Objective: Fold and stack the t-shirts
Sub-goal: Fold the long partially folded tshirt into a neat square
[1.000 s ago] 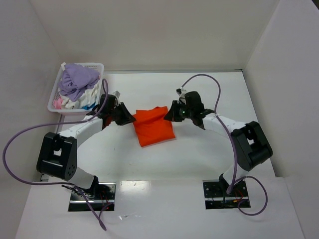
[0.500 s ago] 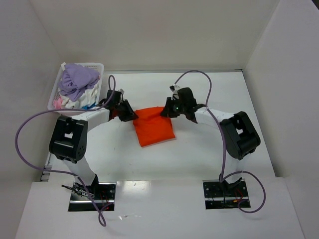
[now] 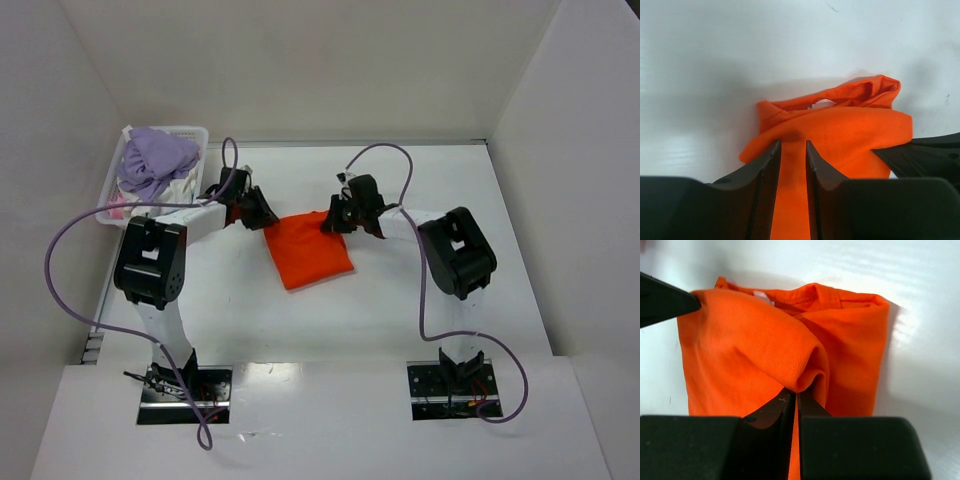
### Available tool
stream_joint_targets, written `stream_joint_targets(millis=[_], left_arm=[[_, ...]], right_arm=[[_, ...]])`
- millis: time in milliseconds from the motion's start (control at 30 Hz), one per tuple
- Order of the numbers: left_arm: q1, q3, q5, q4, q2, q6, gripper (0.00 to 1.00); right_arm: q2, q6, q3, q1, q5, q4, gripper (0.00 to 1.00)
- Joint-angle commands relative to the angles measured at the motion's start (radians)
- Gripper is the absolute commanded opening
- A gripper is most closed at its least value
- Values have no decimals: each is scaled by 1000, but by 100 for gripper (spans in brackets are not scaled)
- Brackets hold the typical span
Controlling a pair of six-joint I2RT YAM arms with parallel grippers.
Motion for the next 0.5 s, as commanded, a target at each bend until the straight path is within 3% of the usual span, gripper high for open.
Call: stream_joint_targets(millis=[0,233,467], left_arm=[[19,45,-20,10,23,31,35],[38,66,-20,-15,-66,99,50],[38,-79,-33,-16,-279,99,66]], right_arm=[[29,-6,72,-38,25,59,8],[6,4,113,-66,25,50,10],[-138,-19,66,-66,25,39,28]])
